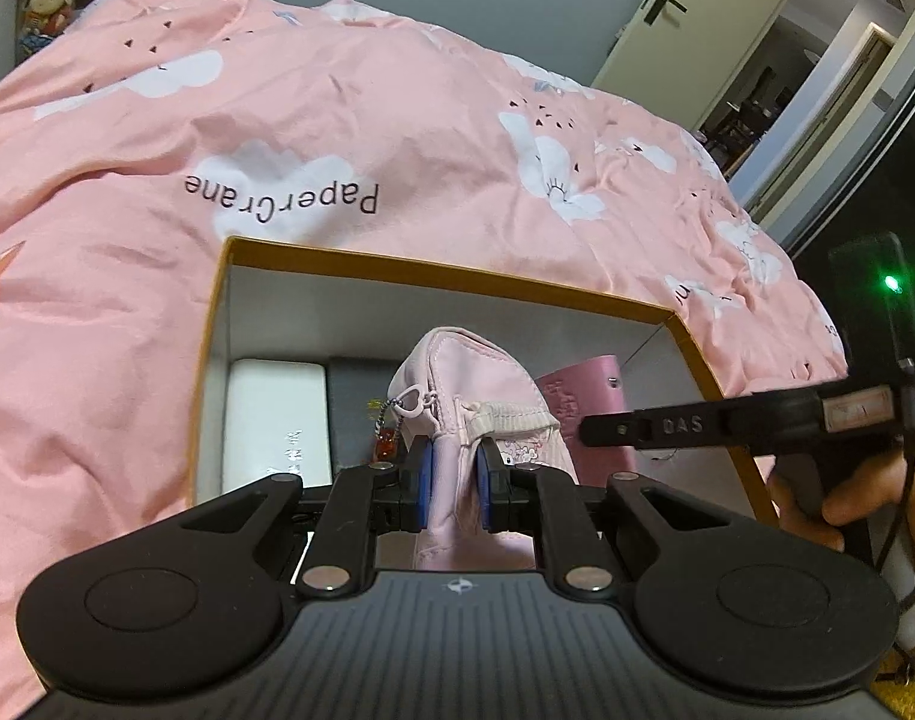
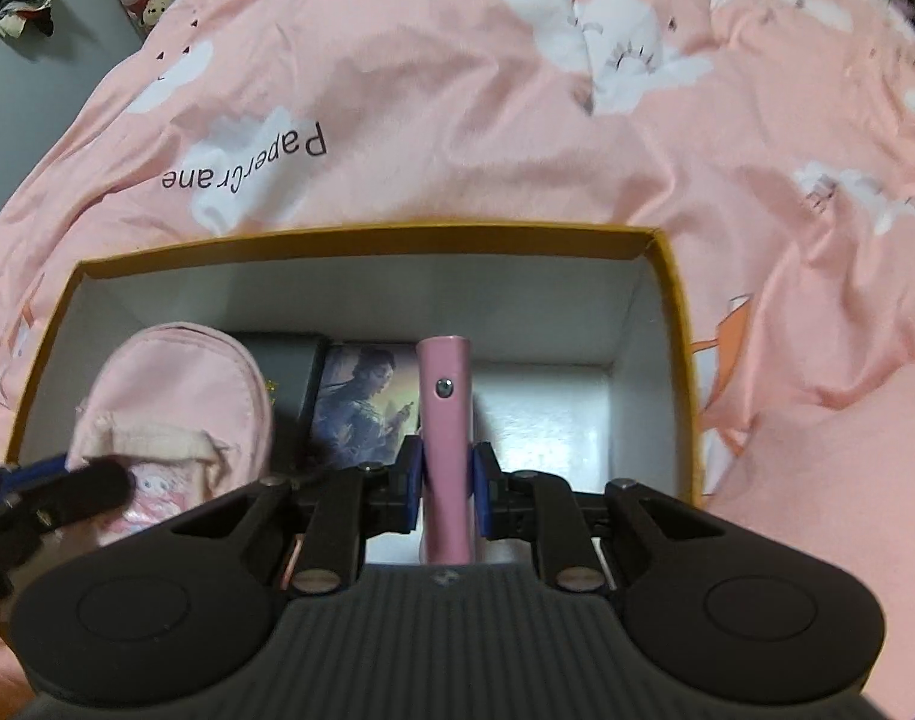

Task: Organize objects
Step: 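Lower the pink wallet into the orange box with the right while the left carries the backpack, then lower the pink backpack into the orange box beside the card and open the left gripper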

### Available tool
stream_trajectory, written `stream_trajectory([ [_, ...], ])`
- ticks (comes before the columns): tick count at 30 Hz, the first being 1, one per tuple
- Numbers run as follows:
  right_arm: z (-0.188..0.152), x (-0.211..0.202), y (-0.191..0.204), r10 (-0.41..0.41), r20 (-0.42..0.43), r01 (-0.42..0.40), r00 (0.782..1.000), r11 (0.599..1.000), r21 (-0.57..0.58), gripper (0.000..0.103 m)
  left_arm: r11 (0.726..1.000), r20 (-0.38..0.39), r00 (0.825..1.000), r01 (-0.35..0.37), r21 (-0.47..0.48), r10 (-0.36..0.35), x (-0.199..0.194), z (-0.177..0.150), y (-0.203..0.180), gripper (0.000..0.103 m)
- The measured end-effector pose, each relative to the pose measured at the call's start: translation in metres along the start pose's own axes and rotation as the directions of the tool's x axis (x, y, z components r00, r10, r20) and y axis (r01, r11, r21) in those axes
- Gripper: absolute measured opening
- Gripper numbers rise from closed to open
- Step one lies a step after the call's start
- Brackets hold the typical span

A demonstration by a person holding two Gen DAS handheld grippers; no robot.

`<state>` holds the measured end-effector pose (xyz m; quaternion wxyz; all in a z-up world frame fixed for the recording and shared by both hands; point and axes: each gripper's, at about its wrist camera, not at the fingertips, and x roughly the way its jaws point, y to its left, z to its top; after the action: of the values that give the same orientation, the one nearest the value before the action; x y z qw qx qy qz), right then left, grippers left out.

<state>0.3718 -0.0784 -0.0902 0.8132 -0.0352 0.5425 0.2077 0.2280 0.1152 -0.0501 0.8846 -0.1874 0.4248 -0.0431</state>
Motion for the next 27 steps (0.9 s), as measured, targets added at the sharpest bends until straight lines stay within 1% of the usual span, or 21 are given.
stream_trajectory([
  [4,0.008,0.005,-0.001,-0.027,-0.015,0.027,1.0,0.999,-0.022,0.02,1.0,-0.015,1.0,0.016,0.006,-0.016,0.006,0.001,-0.002,0.017],
  [6,0.01,0.006,0.003,-0.067,-0.013,0.065,0.998,0.995,-0.075,0.022,1.0,-0.018,1.0,0.022,0.003,-0.022,0.009,0.001,-0.003,0.017],
  [7,0.01,0.006,0.005,-0.092,-0.007,0.091,0.996,0.99,-0.107,0.024,1.0,-0.019,0.999,0.026,0.002,-0.025,0.01,0.002,-0.003,0.017],
  [8,0.01,0.006,0.008,-0.123,0.003,0.122,0.992,0.982,-0.143,0.024,1.0,-0.021,0.999,0.028,0.001,-0.028,0.011,0.002,-0.003,0.017],
  [9,0.009,0.006,0.009,-0.136,0.009,0.136,0.991,0.976,-0.172,0.023,1.0,-0.023,0.999,0.031,0.001,-0.031,0.012,0.002,-0.003,0.017],
  [12,0.008,0.005,0.009,-0.149,0.011,0.147,0.989,0.961,-0.233,0.023,1.0,-0.028,0.999,0.031,0.003,-0.031,0.014,0.003,-0.004,0.017],
  [15,0.006,0.0,0.01,-0.182,0.033,0.183,0.983,0.939,-0.293,0.024,1.0,-0.032,0.999,0.031,0.004,-0.03,0.014,0.003,-0.004,0.017],
  [17,0.005,-0.004,0.007,-0.187,0.039,0.19,0.982,0.93,-0.316,0.024,1.0,-0.032,0.999,0.031,0.004,-0.031,0.014,0.002,-0.004,0.017],
  [20,0.002,-0.016,0.0,-0.173,0.054,0.181,0.983,0.932,-0.314,0.024,0.999,-0.03,0.999,0.038,0.005,-0.038,0.014,0.002,-0.007,0.017],
  [24,-0.01,-0.045,-0.011,-0.124,0.128,0.153,0.984,0.956,-0.251,0.024,0.998,-0.029,0.998,0.059,-0.038,-0.06,0.02,0.003,-0.014,0.017],
  [27,-0.021,-0.066,-0.023,-0.092,0.181,0.126,0.979,0.974,-0.189,0.024,0.997,-0.038,0.996,0.076,-0.029,-0.077,0.03,0.005,-0.028,0.017],
])
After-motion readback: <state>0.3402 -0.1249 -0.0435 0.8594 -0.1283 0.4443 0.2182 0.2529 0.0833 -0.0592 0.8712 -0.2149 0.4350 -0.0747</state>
